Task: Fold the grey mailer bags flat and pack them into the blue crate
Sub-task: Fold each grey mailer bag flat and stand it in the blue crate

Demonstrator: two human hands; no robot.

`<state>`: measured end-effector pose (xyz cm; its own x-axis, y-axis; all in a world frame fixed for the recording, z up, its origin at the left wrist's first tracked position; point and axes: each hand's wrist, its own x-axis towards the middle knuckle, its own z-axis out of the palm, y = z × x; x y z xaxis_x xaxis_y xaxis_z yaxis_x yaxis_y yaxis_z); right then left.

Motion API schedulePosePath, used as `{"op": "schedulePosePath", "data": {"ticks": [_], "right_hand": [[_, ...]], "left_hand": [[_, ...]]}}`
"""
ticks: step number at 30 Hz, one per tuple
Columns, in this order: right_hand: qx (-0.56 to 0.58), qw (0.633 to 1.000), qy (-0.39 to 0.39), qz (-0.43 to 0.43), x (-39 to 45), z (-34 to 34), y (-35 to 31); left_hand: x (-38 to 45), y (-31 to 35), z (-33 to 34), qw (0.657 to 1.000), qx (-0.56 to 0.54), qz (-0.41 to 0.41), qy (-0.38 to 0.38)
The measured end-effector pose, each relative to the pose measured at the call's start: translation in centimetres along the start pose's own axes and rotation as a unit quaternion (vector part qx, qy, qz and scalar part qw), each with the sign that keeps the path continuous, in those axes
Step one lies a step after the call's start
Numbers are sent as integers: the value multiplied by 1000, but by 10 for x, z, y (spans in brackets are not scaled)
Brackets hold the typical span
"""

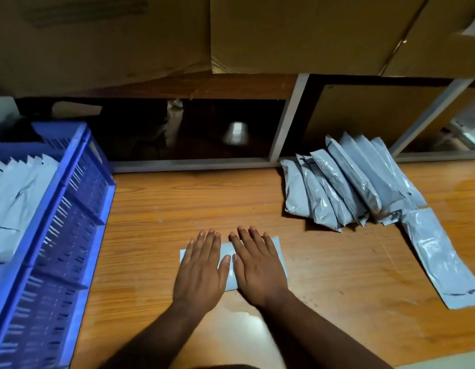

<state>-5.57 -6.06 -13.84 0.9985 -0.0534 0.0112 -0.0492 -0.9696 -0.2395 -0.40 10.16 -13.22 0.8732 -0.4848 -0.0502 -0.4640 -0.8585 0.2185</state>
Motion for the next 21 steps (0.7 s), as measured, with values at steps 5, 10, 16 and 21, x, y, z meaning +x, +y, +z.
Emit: {"op": "schedulePosePath", "data": {"ticks": [5, 10, 16, 21], "right_hand": [[-10, 1000, -10, -3, 6, 3, 4], [-3, 1000, -19, -7, 7, 4, 5], [40, 999, -4, -16, 17, -5, -6], [7, 999, -12, -38, 23, 8, -16]], "left_hand": [[5, -1, 4, 1000, 5, 13, 4], [5, -1, 2, 1000, -13, 16, 1], [1, -3, -9, 995, -89, 12, 44], [-1, -3, 6, 998, -41, 22, 46]]}}
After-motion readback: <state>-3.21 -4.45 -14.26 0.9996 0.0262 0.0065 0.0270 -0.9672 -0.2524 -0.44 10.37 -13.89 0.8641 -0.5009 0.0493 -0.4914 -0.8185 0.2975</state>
